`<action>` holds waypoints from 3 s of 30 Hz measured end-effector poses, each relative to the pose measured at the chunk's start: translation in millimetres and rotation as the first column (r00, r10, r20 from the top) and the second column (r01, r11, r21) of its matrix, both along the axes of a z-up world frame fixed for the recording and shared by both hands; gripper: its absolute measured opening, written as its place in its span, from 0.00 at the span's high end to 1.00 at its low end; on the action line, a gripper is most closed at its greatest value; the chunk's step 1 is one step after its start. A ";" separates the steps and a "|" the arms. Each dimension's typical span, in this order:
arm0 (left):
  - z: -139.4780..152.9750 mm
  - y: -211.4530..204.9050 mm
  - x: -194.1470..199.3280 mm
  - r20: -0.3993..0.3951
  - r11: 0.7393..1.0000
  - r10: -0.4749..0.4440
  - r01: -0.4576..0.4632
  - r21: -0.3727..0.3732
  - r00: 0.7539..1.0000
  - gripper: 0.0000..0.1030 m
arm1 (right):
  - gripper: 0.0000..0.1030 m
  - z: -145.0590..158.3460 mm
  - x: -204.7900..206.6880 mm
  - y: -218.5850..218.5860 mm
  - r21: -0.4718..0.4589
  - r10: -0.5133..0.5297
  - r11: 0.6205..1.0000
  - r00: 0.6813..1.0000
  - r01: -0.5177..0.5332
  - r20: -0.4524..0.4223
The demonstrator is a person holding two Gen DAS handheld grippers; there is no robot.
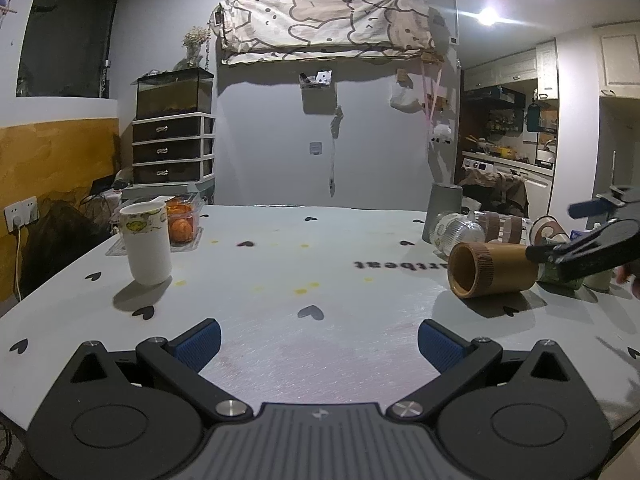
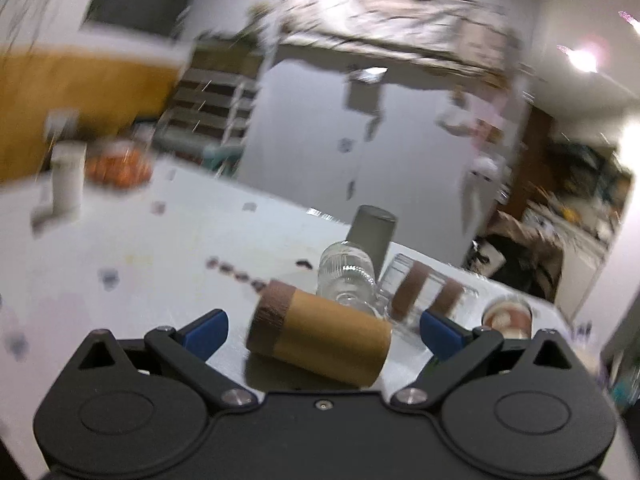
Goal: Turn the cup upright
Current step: 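Reach the right gripper to the tan bamboo cup lying on its side, then close the right gripper on the bamboo cup and lift it, then grasp the bamboo cup with the left gripper while the right gripper releases it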
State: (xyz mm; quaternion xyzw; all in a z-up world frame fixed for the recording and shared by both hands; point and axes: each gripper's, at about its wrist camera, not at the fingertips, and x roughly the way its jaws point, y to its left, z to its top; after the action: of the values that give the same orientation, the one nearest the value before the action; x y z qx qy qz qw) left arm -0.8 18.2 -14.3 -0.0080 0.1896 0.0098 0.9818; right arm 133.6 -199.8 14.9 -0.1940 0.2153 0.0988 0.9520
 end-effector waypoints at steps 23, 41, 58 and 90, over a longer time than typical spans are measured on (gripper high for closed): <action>-7.6 21.0 2.9 -0.024 0.999 0.025 -0.026 -0.027 0.999 0.00 | 0.18 -79.2 80.7 41.7 -0.748 0.120 0.540 0.915 -0.386 -0.386; -12.2 18.8 2.9 -0.034 0.999 -0.009 0.008 -0.049 0.999 0.00 | 0.32 -29.3 8.9 60.6 -0.441 0.184 0.782 0.840 -0.440 -0.510; -23.4 28.9 7.1 -0.100 0.995 -0.024 0.015 -0.096 0.995 0.00 | 0.32 -6.2 -41.2 84.9 0.371 0.258 0.928 0.665 0.030 -0.701; -18.6 45.8 135.9 -0.572 0.874 -0.212 -0.108 -0.474 0.793 0.13 | 0.32 -56.4 -57.7 65.5 0.774 0.463 0.499 0.635 0.390 -0.619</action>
State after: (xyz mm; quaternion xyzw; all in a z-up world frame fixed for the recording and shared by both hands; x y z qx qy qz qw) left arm 135.1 64.0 -32.9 -0.2436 0.4908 -0.0638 0.8341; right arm 75.8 -134.3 -41.5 0.3667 0.5143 0.2876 0.7200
